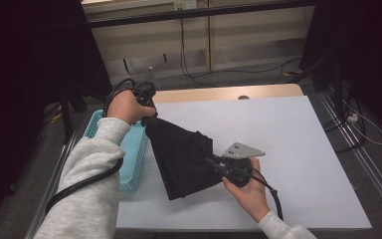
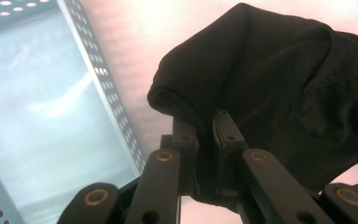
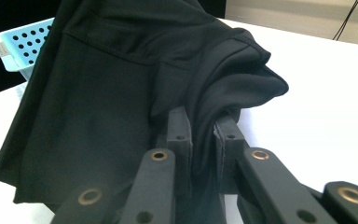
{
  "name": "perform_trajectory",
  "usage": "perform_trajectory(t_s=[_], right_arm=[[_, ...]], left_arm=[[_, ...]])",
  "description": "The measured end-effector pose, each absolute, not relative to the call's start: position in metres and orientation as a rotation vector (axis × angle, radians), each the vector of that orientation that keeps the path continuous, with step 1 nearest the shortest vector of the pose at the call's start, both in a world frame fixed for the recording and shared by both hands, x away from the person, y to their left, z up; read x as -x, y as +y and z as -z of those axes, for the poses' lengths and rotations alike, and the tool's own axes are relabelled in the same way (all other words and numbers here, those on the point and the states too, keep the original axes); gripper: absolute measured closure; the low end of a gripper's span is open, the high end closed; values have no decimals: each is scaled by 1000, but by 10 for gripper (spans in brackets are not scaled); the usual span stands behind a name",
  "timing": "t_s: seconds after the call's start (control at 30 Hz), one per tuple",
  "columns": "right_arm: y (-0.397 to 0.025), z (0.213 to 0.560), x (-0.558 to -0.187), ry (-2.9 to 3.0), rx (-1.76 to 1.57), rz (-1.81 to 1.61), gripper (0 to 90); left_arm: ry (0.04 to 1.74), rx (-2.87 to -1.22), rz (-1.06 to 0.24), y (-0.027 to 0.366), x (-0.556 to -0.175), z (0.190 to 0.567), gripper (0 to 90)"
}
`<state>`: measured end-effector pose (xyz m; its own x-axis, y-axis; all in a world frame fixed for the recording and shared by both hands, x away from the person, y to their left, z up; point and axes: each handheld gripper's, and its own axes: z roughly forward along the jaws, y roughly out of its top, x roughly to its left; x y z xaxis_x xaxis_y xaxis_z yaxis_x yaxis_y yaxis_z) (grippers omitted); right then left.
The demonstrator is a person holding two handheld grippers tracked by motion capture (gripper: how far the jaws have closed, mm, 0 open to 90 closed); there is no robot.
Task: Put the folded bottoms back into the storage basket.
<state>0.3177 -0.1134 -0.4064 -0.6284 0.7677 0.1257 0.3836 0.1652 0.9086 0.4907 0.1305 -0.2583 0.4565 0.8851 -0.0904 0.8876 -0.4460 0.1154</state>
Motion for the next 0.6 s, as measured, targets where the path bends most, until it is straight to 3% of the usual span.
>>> perform_trajectory(t_s=[0.6], right_arm=[[-103, 392, -326, 2052, -1085, -1523, 801]], left_arm=[[1582, -2534, -16, 144, -495, 233, 821]])
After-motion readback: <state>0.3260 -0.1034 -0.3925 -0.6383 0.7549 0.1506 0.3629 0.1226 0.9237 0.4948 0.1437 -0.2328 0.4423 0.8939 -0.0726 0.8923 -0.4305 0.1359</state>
